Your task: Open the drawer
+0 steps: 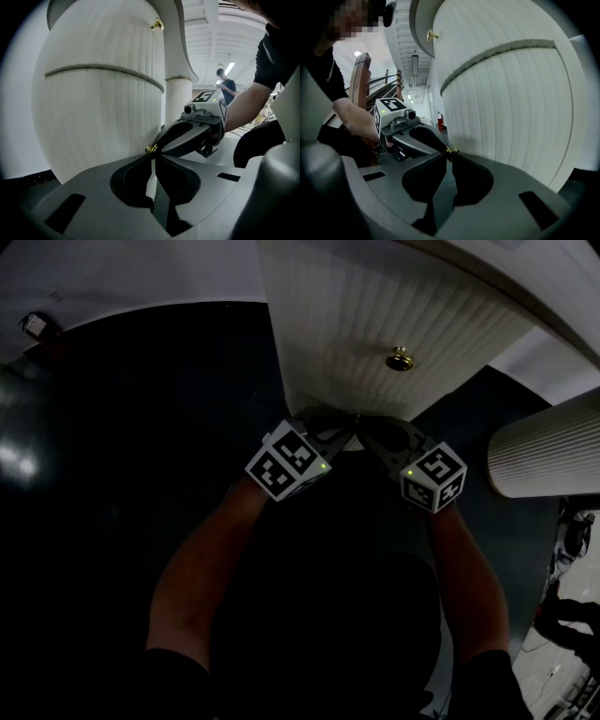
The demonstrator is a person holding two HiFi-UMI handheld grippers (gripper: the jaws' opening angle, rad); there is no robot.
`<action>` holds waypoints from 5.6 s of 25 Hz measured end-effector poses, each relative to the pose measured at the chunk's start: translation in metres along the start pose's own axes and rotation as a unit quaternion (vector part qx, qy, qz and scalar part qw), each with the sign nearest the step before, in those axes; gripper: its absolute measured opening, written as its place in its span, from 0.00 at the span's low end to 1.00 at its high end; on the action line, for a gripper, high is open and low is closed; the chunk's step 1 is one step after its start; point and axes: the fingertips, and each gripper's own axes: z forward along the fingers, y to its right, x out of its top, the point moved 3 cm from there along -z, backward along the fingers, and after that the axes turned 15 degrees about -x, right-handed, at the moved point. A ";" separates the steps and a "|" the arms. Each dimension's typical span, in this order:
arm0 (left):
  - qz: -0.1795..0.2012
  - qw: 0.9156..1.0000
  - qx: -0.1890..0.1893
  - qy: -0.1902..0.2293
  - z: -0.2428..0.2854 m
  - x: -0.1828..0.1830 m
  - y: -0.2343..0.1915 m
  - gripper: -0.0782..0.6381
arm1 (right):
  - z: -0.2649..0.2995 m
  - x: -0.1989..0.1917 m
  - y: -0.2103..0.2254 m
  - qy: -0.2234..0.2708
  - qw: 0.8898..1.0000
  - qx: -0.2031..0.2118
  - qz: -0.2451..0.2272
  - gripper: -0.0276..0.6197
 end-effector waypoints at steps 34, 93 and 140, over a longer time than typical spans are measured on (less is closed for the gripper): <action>-0.012 0.998 -0.058 -0.010 -0.017 -0.021 0.083 0.15 | -0.090 0.035 -0.073 0.038 0.997 0.030 -0.054 0.10; 0.033 0.997 -0.075 0.003 -0.027 -0.014 0.113 0.18 | -0.087 0.152 0.025 0.070 0.992 -0.103 -0.012 0.07; 0.033 0.993 -0.109 -0.038 -0.055 -0.035 0.211 0.18 | -0.169 0.152 -0.072 0.087 0.996 -0.021 -0.006 0.07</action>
